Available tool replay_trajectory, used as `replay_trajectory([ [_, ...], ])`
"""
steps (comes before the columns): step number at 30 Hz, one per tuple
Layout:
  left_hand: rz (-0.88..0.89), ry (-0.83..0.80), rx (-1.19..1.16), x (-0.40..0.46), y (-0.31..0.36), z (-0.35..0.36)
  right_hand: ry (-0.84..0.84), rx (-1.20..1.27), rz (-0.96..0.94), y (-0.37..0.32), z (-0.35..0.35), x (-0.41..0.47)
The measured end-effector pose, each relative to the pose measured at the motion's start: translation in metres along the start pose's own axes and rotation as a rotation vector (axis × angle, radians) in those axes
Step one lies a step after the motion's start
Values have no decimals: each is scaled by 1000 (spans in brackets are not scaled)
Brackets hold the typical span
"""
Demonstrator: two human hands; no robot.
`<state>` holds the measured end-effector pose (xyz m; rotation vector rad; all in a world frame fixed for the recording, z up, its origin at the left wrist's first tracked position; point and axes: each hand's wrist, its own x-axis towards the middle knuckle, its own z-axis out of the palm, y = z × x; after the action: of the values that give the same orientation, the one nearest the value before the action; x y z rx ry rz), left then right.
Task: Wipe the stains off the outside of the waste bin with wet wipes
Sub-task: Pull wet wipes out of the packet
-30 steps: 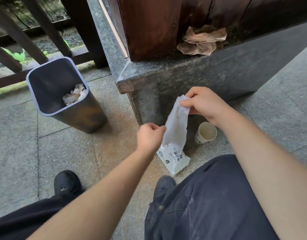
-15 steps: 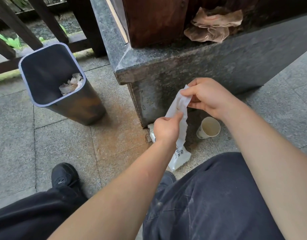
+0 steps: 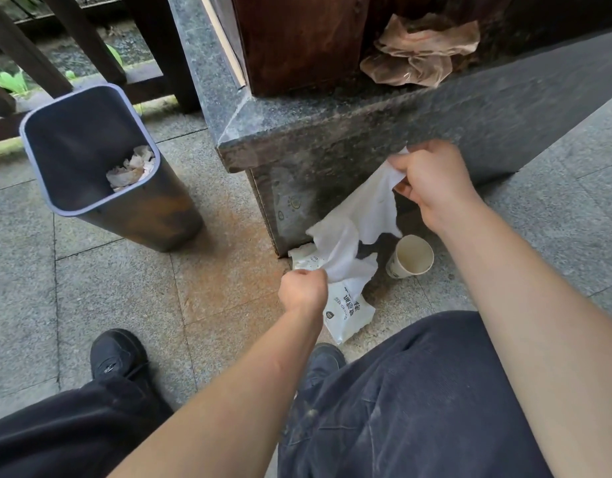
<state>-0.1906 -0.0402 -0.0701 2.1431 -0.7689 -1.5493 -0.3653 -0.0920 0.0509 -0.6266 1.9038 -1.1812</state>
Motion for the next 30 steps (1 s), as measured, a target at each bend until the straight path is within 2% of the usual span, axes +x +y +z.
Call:
replay_trajectory([
  [6,-97,-12,36,30,-27,9,6,84,-24,-21,9,-3],
  [14,-97,-131,145,45,-32,29,-25,17,-10,-28,16,0],
  [18,-102,-107,222,60,-46,25,-102,-59,7,-23,17,1],
  [25,182,-121,541,58,-52,21,-180,-184,22,-26,17,-2],
  [30,396,-217,768,50,-50,71,-183,-330,-3,-34,22,-4],
])
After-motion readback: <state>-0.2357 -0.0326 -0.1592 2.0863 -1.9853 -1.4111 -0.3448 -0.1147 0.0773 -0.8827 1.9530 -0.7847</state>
